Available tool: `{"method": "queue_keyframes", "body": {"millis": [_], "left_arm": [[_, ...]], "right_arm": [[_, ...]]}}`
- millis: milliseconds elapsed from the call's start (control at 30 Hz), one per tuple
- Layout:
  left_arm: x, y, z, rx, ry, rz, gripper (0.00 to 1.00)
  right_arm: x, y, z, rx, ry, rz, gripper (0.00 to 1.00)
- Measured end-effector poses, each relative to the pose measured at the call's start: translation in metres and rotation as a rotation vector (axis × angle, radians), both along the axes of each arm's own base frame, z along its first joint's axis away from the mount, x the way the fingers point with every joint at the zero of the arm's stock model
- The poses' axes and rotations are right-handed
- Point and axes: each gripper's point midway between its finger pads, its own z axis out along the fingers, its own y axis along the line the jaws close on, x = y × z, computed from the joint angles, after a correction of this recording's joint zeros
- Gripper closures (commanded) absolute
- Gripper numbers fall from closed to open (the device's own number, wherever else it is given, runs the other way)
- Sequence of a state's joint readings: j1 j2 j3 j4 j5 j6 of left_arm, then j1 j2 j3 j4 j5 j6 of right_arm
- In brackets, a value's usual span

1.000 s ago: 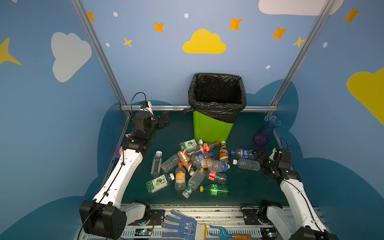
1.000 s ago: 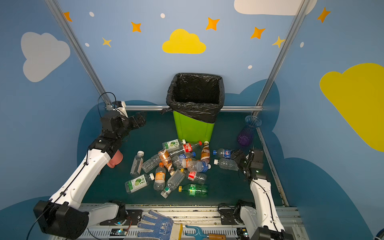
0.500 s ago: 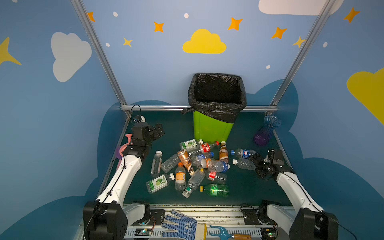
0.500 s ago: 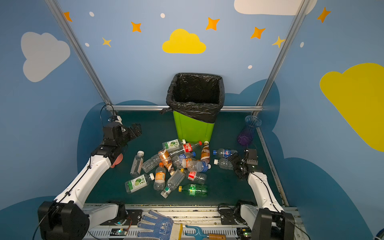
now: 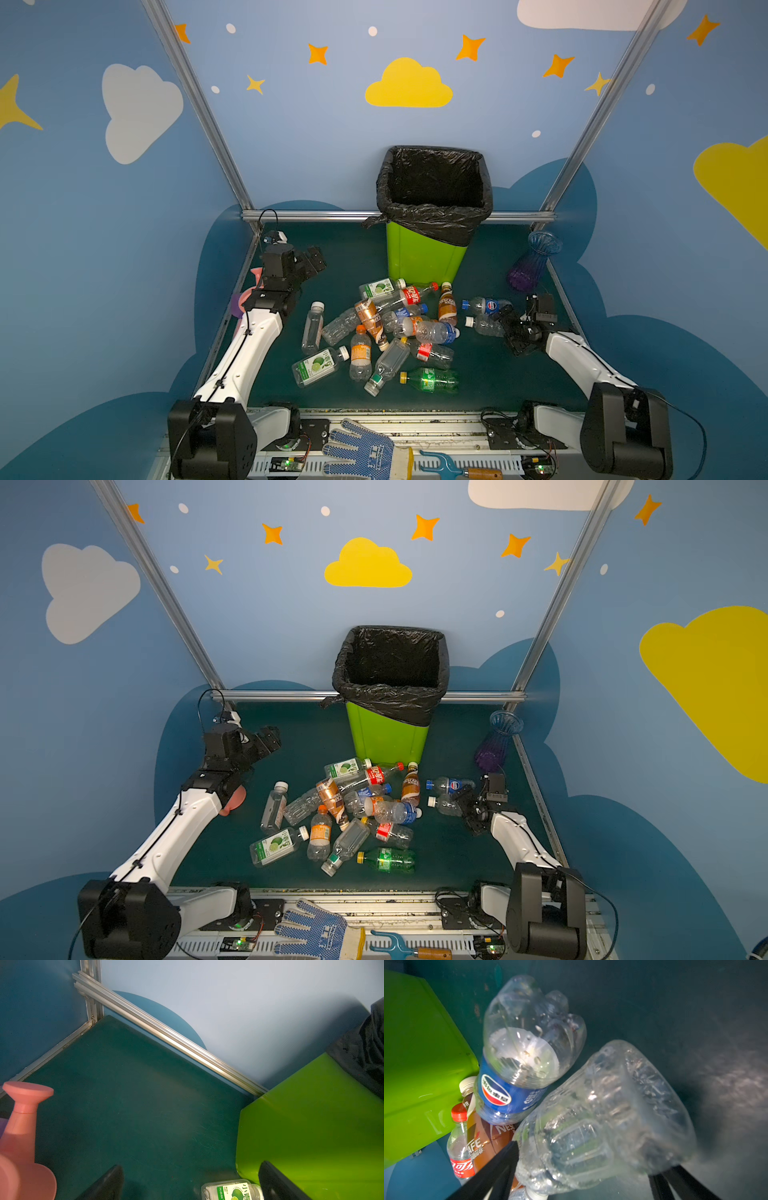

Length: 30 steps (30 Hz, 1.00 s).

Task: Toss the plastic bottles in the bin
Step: 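Close the right gripper on the large clear ridged bottle while the left returns, then lift the clear bottle with the right gripper over the bin and release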

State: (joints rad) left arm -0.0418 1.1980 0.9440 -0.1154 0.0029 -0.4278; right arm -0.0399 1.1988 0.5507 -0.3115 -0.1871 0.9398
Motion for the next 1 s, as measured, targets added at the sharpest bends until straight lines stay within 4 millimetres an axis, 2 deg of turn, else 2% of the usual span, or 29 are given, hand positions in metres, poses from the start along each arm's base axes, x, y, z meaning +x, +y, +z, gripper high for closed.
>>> {"method": "queue_keyframes", "body": {"millis": [233,400,567,700,867,1000], "left_arm": [[0.0,0.001,0.0,-0.007,0.0,-0.005,0.0],[0.0,0.0,0.0,-0.012,0.001,-0.013,0.0],[0.0,0.0,0.0,-0.015,0.001,-0.016,0.0],[0.0,0.001,0.0,-0.015,0.002,-0.014,0.0],[0.0,0.001,0.0,-0.024,0.001,-0.014,0.0],[0.0,-0.001,-0.001,-0.038,0.004,-0.016,0.0]], "right_arm": [[0.003,-0.003,-0.002,-0.029,-0.005,0.009,0.12],[-0.003,-0.007,-0.018,-0.059,0.063,0.016,0.13],[-0.001,-0.008,-0.019,-0.063,0.073,0.022,0.21],[-0.005,-0.007,-0.02,-0.063,0.073,0.025,0.35],[-0.014,-0.005,-0.014,-0.075,0.064,0.038,0.38],[-0.017,-0.003,-0.006,-0.094,0.047,0.052,0.44]]}}
